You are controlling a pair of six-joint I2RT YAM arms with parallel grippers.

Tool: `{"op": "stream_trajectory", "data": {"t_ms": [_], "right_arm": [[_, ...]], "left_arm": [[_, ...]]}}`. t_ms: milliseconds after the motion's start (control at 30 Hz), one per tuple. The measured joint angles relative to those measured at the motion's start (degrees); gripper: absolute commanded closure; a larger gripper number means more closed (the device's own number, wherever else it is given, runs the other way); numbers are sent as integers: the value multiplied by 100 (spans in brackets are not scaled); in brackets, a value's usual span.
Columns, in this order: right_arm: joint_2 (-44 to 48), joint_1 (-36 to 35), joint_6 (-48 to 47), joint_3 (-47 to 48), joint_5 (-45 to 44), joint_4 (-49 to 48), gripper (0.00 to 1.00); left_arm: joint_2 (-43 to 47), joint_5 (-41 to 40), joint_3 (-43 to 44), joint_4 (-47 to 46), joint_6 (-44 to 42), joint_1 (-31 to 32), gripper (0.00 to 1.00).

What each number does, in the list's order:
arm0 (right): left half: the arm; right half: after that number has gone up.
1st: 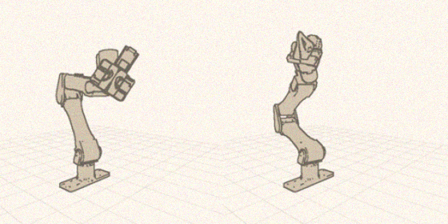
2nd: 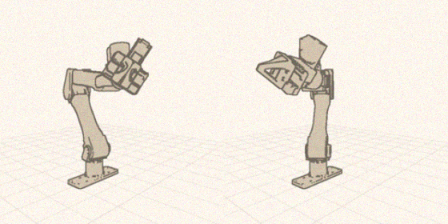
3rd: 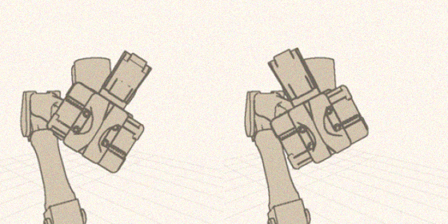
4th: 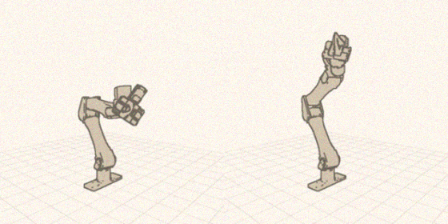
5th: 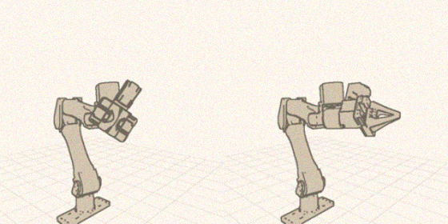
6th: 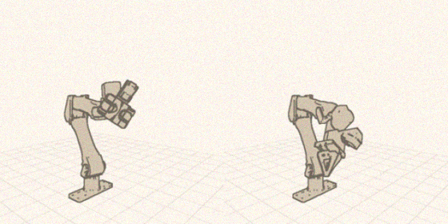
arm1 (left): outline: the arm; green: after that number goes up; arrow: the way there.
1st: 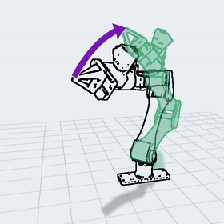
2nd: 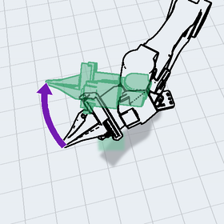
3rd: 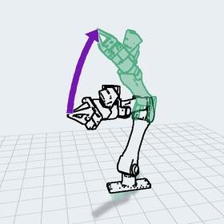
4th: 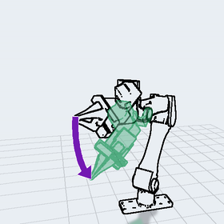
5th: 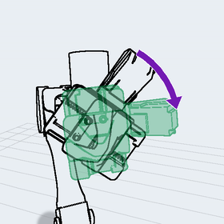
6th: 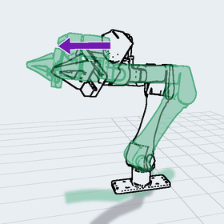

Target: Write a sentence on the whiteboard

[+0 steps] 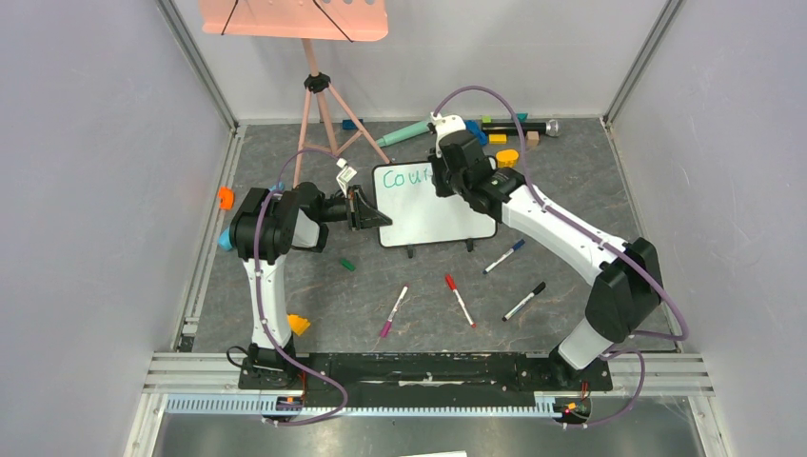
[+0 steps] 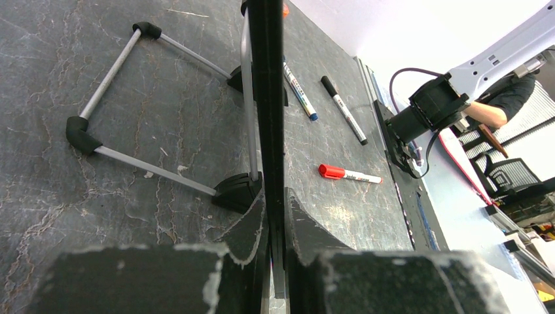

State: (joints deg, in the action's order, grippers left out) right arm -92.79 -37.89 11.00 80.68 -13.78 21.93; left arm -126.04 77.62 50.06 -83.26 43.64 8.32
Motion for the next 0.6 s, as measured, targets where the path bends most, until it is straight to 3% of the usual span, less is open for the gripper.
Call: {"op": "stream_trajectory", "data": {"t_ms": [600], "right_arm": [[-7, 101, -15, 90, -28, 7, 100]], "left_arm": [[0, -2, 0, 2, 0, 0, 98]]}}
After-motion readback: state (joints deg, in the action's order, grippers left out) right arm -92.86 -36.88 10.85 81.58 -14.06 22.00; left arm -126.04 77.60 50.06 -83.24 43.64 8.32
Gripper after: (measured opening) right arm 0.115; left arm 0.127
